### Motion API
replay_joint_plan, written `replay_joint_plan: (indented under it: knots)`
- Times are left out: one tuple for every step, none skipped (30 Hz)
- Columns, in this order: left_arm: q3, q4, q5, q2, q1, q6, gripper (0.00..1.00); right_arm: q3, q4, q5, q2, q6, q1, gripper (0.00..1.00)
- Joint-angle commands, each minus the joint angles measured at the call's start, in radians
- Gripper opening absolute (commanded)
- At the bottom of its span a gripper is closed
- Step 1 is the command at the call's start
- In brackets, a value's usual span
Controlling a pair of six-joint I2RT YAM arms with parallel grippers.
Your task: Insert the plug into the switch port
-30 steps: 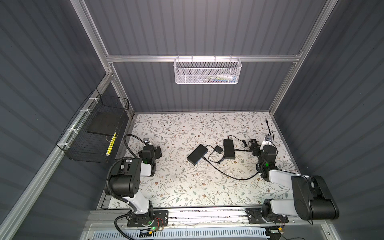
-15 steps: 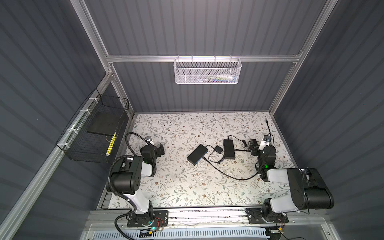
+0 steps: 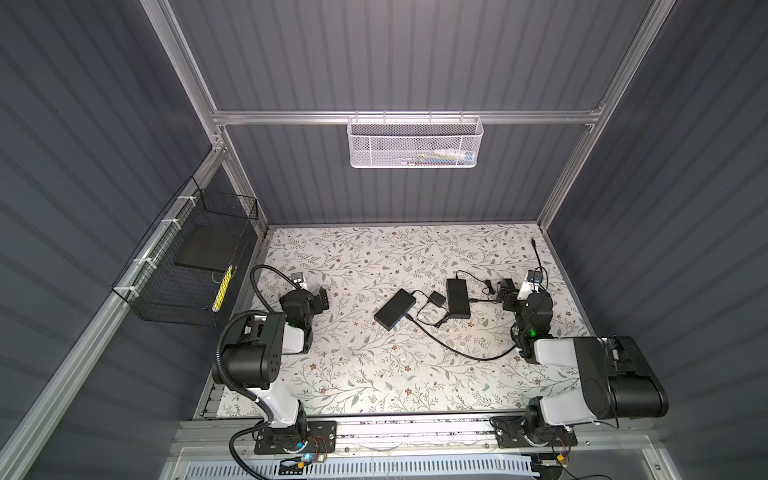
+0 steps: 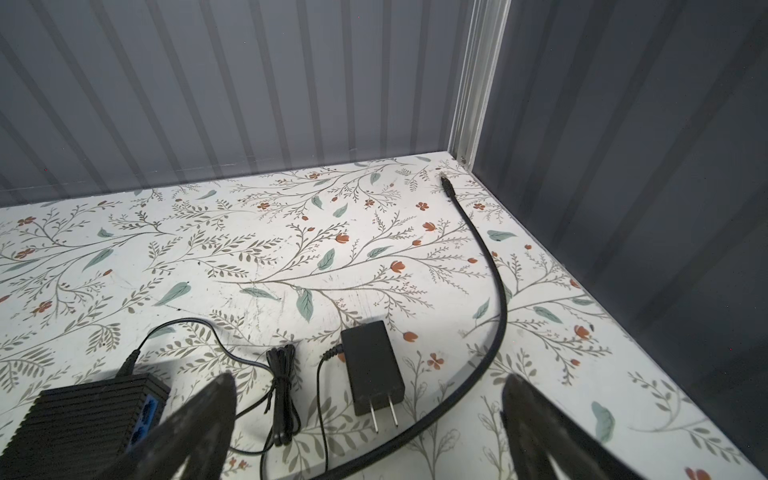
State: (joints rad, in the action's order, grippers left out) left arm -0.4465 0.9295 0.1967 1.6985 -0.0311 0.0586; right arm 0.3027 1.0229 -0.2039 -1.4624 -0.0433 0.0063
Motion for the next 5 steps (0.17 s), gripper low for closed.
replay_joint_plan:
  knots:
    - [0.003, 0.025, 0.003, 0.011, -0.003, -0.022, 1.00, 0.005, 0.001, 0.016, -0.007, 0.001, -0.008, 0.99]
    - [0.003, 0.024, 0.003, 0.011, -0.003, -0.024, 1.00, 0.002, 0.005, 0.016, -0.006, 0.001, -0.008, 0.99]
    - [0.003, 0.023, 0.003, 0.012, -0.003, -0.024, 1.00, -0.002, 0.010, 0.016, -0.004, 0.002, -0.008, 0.99]
    - [0.004, 0.023, 0.003, 0.012, -0.003, -0.023, 1.00, -0.004, 0.014, 0.016, -0.003, 0.003, -0.008, 0.99]
    - [0.003, 0.023, 0.003, 0.012, -0.004, -0.024, 1.00, -0.006, 0.018, 0.015, -0.003, 0.003, -0.008, 0.99]
